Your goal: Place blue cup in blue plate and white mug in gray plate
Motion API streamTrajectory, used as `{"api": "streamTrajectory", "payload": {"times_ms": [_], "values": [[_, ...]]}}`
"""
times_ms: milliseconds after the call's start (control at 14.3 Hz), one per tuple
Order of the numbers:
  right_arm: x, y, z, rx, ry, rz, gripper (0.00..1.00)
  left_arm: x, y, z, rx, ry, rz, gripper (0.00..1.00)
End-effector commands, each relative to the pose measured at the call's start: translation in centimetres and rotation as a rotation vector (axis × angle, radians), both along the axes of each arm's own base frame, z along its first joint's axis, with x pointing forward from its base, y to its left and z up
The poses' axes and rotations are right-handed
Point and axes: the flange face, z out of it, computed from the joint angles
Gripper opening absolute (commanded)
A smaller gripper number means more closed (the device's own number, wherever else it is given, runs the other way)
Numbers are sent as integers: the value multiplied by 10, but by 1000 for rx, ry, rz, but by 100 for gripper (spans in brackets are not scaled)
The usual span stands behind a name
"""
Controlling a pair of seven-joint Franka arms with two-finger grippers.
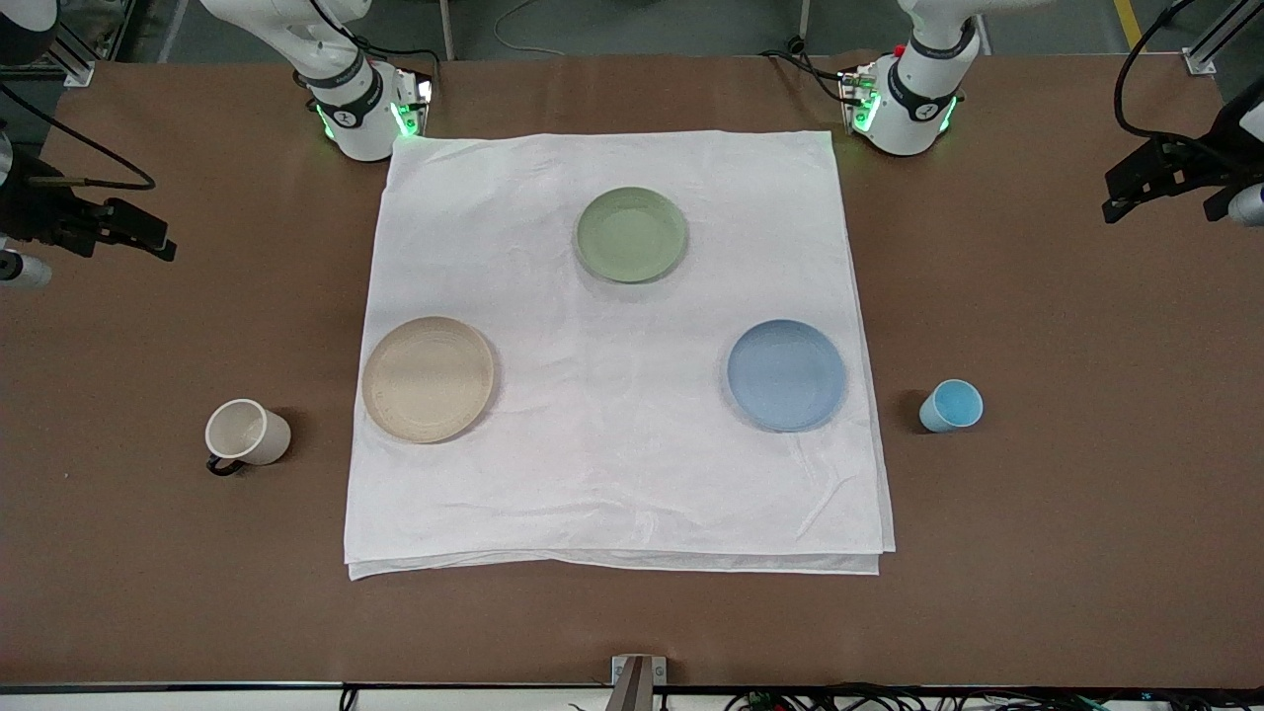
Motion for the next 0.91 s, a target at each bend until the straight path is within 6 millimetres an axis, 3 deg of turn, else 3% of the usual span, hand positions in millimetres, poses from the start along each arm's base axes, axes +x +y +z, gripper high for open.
{"api": "streamTrajectory", "payload": {"times_ms": [0,209,349,488,698,837], "values": [[-10,4,9,22,-44,-17,100,-1,-1,6,-15,1,-21,100],[-19,3,22,22,-62,-18,100,9,5,-6,-8,17,-10,100],[-18,-1,24,21,-75,-15,100,26,10,-31,-15,57,1,100],[-4,-8,30,8,-116,-18,100,46,18,-53,-24,46,25,100],[45,-24,-26,-16,-57,-1,100,80,26,-128,-28,132,46,100],[79,-54,-79,-26,-71,-48,100,90,25,-179,-30,137,56,100]]}}
